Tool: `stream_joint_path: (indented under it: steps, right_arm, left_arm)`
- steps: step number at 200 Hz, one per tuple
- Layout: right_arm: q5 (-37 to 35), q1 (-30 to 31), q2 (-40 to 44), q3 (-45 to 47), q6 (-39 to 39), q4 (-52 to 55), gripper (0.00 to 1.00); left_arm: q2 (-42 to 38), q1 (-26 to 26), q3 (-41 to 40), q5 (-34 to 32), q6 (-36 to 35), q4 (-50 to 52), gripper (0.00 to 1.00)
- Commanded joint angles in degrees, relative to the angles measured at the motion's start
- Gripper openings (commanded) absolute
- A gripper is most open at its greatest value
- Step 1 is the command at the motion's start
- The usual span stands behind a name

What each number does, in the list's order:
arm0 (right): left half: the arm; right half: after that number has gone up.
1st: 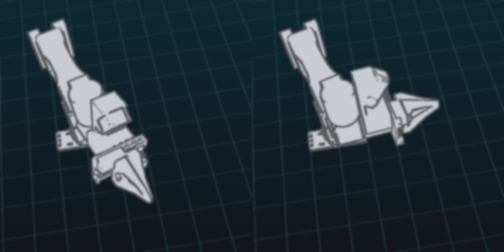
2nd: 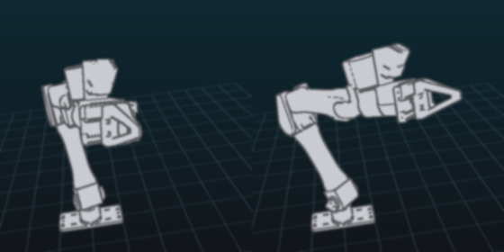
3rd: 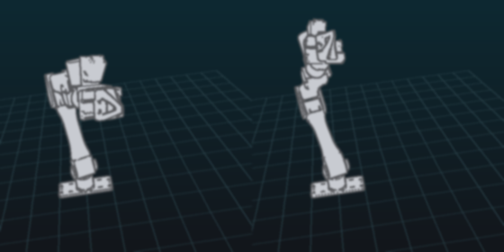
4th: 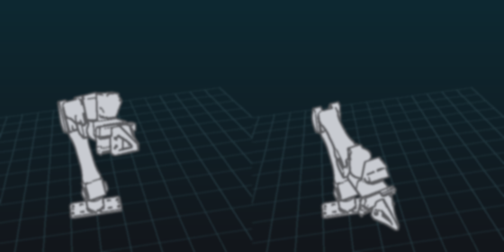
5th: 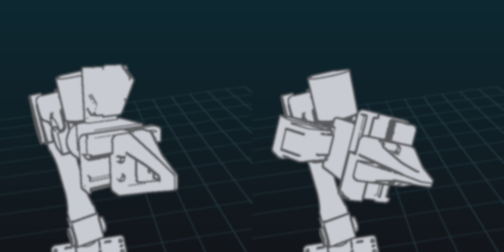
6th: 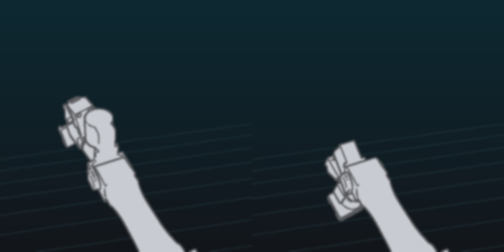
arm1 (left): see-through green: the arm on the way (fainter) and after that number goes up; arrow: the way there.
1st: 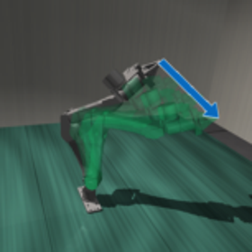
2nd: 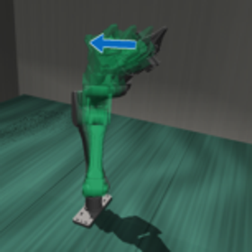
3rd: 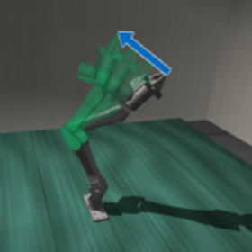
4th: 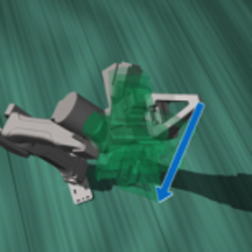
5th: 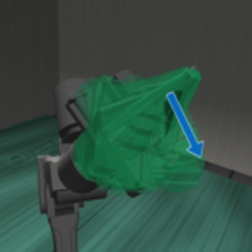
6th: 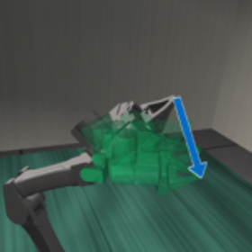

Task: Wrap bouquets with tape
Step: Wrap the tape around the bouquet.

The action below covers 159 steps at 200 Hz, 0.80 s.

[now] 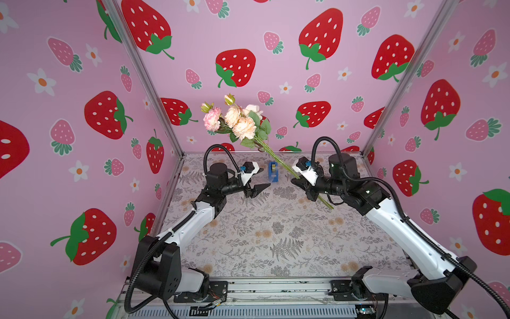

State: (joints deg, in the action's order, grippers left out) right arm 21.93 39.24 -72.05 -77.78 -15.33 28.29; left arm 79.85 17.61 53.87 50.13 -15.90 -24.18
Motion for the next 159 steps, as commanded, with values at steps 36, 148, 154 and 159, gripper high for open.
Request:
stream_joint_path:
  steps: [36, 148, 154, 159]
  right_arm:
    - [1.37, 0.03, 0.06, -1.06, -1.15, -2.98, 0.0]
    - [-10.41, 0.04, -2.78, -0.89, 1.28, -7.63, 0.0]
    - [-10.96, 0.02, -2.91, -0.72, 1.27, -7.71, 0.0]
    - [-11.64, 0.03, -3.08, -0.62, 1.47, -7.72, 0.0]
  left_arm:
    - [2.28, -0.2, 4.75, 7.08, 3.81, -2.8, 0.66]
    - [-0.31, -0.2, 6.23, 12.15, -3.36, 9.43, 0.0]
    - [-0.55, -0.2, 6.33, 12.16, -3.45, 10.09, 0.0]
    - [-0.78, -0.2, 6.42, 12.31, -3.56, 10.71, 0.0]
